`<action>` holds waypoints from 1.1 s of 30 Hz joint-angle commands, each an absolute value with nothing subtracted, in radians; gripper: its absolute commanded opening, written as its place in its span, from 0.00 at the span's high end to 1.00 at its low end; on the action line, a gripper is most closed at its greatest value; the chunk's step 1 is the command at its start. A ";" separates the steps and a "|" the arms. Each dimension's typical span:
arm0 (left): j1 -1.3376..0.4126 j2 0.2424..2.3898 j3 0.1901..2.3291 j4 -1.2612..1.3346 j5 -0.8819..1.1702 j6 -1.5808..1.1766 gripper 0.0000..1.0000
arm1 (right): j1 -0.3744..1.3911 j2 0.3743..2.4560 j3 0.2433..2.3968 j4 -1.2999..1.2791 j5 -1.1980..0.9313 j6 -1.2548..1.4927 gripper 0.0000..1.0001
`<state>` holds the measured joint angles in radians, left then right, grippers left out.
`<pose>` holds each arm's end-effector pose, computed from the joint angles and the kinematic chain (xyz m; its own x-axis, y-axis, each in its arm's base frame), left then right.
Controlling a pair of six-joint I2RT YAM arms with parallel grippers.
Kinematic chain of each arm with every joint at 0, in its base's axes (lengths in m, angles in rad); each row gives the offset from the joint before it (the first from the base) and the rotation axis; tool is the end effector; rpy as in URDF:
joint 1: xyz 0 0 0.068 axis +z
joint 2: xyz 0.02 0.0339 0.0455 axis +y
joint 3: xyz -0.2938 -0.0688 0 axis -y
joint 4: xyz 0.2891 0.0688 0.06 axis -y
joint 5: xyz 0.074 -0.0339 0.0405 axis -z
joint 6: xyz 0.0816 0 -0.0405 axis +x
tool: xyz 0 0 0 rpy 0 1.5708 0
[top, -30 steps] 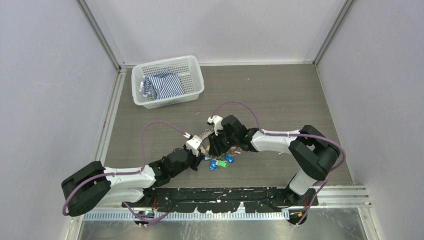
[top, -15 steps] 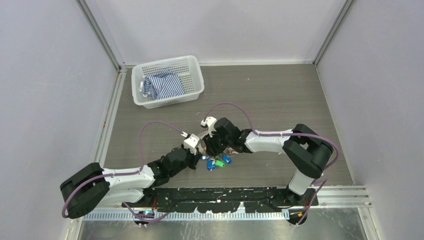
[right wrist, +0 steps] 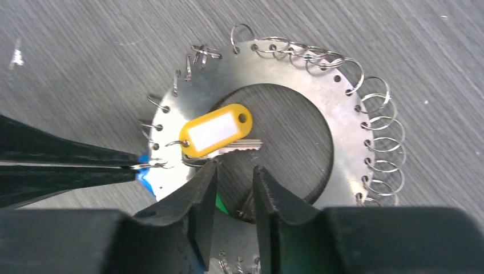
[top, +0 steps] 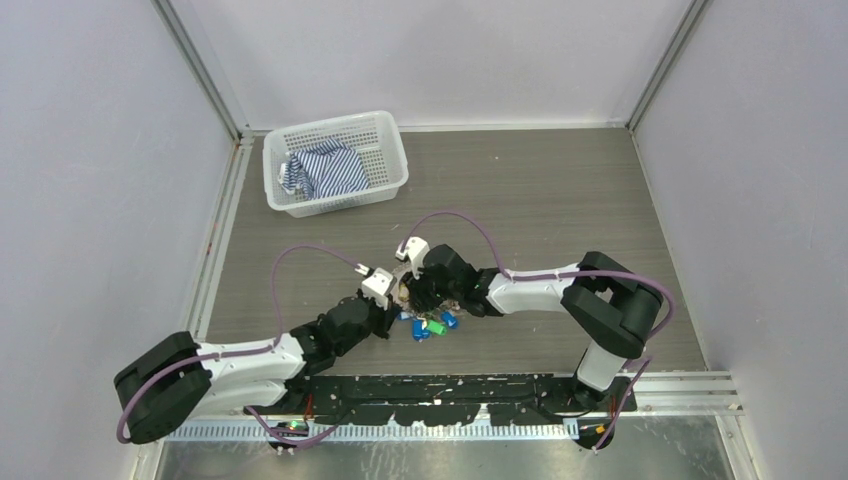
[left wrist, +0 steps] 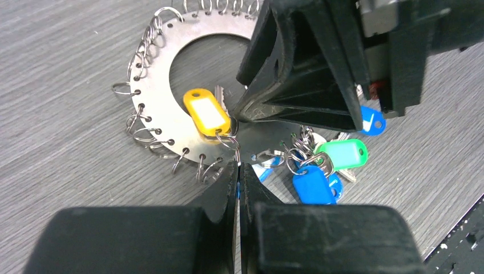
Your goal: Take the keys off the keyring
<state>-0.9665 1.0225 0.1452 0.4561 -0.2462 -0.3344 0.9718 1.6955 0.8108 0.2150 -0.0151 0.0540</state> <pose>0.1513 -0.1842 0.1177 -0.4399 0.0769 -0.8948 0.5583 0.8038 -0.2054 0.2291 0.3377 0.1228 -0.3944 -0.4820 -0.7824 -0.8124 0.5808 0.0517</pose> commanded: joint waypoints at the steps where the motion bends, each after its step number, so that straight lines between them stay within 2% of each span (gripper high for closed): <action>1: -0.962 0.950 0.142 0.514 -0.283 -0.327 1.00 | 0.973 1.706 0.798 0.278 0.057 0.052 0.69; 4: -0.962 0.946 0.173 0.463 -0.267 -0.254 1.00 | 0.972 1.693 0.788 0.311 0.077 0.091 0.79; 7: -0.962 0.971 0.212 0.440 -0.235 -0.185 1.00 | 0.967 1.664 0.814 0.221 0.133 0.161 0.88; 10: -0.962 1.022 0.292 0.361 -0.212 -0.120 1.00 | 0.942 1.577 0.802 0.157 0.174 0.250 0.91; 13: -0.962 1.035 0.344 0.305 -0.193 -0.069 1.00 | 0.876 1.457 0.760 0.150 0.116 0.364 0.80; 15: -0.962 1.038 0.371 0.266 -0.170 -0.013 1.00 | 0.812 1.417 0.752 0.140 0.024 0.450 0.78; 20: -0.963 1.066 0.451 0.166 -0.144 0.104 1.00 | 0.641 1.378 0.730 0.165 -0.193 0.830 0.67; 23: -0.963 1.112 0.487 0.156 -0.116 0.160 1.00 | 0.620 1.354 0.699 0.208 -0.244 0.979 0.58; 27: -0.966 1.180 0.536 0.143 -0.103 0.186 1.00 | 0.620 1.312 0.636 0.240 -0.263 1.136 0.54; 33: -1.026 1.217 0.549 0.165 -0.165 0.175 1.00 | 0.631 1.377 0.547 0.386 -0.279 1.339 0.53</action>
